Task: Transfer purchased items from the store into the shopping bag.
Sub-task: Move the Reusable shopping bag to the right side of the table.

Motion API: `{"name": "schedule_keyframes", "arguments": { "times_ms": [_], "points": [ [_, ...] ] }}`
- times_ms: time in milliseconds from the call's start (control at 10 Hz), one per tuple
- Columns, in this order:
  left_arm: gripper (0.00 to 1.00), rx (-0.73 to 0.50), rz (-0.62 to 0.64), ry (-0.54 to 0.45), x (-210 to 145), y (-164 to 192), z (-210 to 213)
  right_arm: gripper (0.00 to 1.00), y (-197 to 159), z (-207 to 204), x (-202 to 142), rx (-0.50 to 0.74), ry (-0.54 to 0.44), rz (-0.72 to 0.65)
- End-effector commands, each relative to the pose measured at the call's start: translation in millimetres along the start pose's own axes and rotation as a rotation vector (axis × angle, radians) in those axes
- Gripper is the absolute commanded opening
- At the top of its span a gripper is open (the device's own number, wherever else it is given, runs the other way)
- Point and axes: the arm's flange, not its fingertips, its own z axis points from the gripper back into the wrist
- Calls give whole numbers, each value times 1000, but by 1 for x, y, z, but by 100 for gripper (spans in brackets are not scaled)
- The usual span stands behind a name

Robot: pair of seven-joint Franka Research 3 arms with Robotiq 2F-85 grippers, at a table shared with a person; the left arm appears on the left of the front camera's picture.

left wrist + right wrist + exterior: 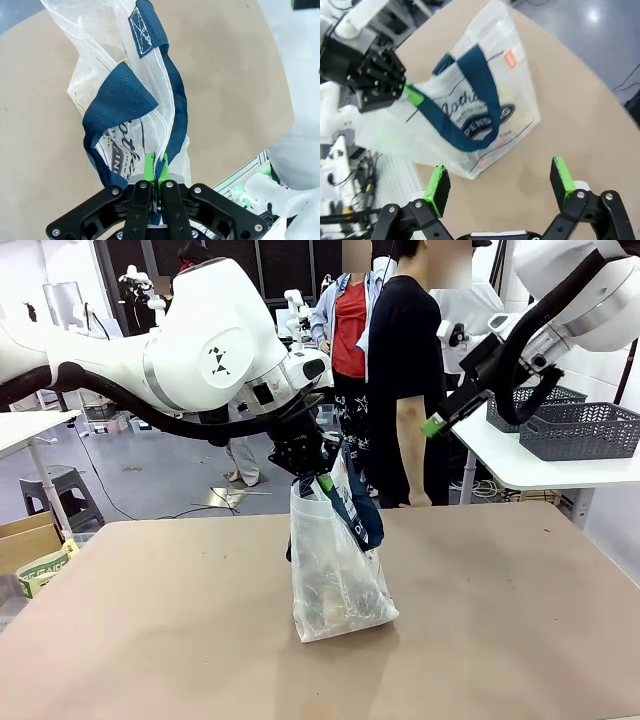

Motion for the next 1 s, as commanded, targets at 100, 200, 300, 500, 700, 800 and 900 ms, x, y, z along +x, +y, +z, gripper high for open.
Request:
{"name": "schedule_keyframes", "arguments": {
  "times_ms": [100, 200, 300, 500, 700, 800, 900],
  "points": [
    [0, -4, 4, 2, -1, 0, 1, 100, -8, -4, -13, 71, 33, -28],
    [0, -4, 4, 2, -1, 0, 1, 100, -8, -4, -13, 71, 33, -28],
    [0, -4, 4, 2, -1, 0, 1, 100, -8, -4, -13, 71, 33, -28],
    [0, 101, -13, 61, 19, -7, 1, 100, -8, -4, -13, 71, 33, -28],
    [0, 207, -59, 127, 46, -9, 15, 100, -8, -4, -13, 71, 33, -28],
    [0, 228, -69, 167, 58, -5, 25, 100, -8, -4, -13, 71, 33, -28],
    [0, 235, -64, 192, 69, 4, 36, 100, -8, -4, -13, 71, 33, -28]
  ]
}}
